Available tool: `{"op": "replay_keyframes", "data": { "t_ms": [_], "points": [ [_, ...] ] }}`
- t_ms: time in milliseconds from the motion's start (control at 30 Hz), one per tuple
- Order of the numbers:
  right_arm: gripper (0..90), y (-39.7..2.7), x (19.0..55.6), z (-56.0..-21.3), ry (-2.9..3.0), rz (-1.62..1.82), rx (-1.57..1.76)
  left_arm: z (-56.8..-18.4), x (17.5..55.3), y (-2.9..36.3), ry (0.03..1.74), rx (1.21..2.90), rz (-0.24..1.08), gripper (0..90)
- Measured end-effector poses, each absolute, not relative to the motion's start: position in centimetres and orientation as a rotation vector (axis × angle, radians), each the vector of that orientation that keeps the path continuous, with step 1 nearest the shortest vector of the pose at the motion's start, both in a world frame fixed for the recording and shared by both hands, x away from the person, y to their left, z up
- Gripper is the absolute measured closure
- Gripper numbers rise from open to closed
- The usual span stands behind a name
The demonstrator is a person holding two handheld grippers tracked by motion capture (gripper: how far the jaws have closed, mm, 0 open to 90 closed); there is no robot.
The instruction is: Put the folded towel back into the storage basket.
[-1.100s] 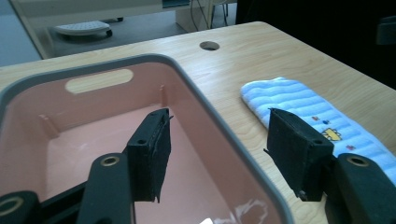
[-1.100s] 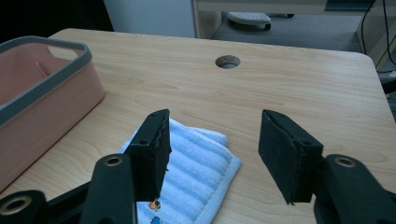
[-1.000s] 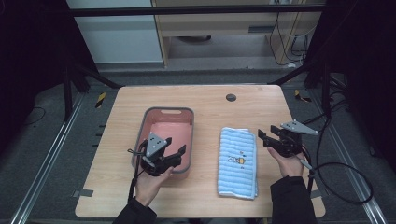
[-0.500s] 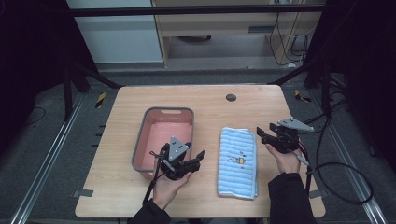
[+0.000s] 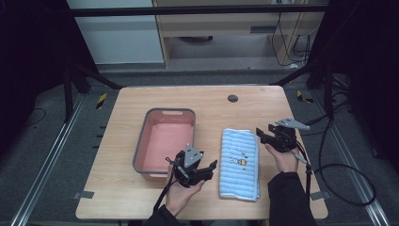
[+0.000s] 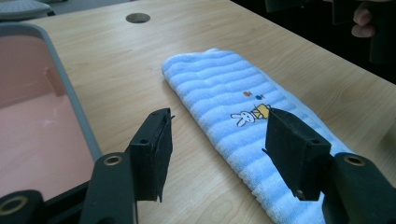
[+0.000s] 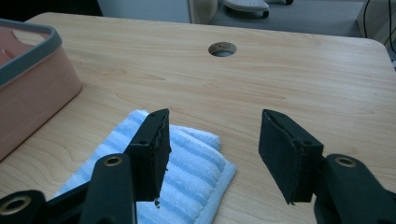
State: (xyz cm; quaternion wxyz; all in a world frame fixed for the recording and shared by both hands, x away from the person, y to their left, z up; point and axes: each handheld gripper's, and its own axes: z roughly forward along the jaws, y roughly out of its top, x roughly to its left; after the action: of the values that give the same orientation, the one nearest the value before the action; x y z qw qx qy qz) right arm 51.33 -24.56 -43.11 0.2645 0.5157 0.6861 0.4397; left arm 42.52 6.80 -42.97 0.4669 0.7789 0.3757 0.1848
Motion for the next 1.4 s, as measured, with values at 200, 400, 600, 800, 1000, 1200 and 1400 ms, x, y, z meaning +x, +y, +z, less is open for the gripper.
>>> {"op": "replay_keyframes", "data": {
  "t_ms": [200,400,600,800,1000,1200,1400],
  "points": [
    [44.2,-24.3,51.9,-43.7,1.861,1.172,1.398,-43.8,42.3,6.2,0.912,1.936,0.437,41.3],
    [45.6,-24.1,52.6,-44.7,1.876,1.155,1.416,-45.1,42.1,5.7,0.917,1.959,0.411,42.9],
    [45.7,-23.9,53.0,-45.3,1.89,1.147,1.419,-45.9,41.9,5.0,0.91,1.984,0.401,43.2],
    [45.6,-23.6,53.2,-46.0,1.907,1.141,1.428,-47.0,41.7,4.5,0.915,2.004,0.375,43.3],
    [45.7,-23.4,53.6,-46.6,1.924,1.123,1.427,-47.9,41.5,3.9,0.917,2.025,0.358,43.3],
    [46.2,-23.1,53.9,-47.1,1.94,1.12,1.433,-48.7,41.4,3.3,0.923,2.042,0.353,43.6],
    [46.1,-22.9,54.1,-47.8,1.981,1.085,1.43,-49.5,41.4,3.1,0.947,2.048,0.35,45.1]
  ]
}}
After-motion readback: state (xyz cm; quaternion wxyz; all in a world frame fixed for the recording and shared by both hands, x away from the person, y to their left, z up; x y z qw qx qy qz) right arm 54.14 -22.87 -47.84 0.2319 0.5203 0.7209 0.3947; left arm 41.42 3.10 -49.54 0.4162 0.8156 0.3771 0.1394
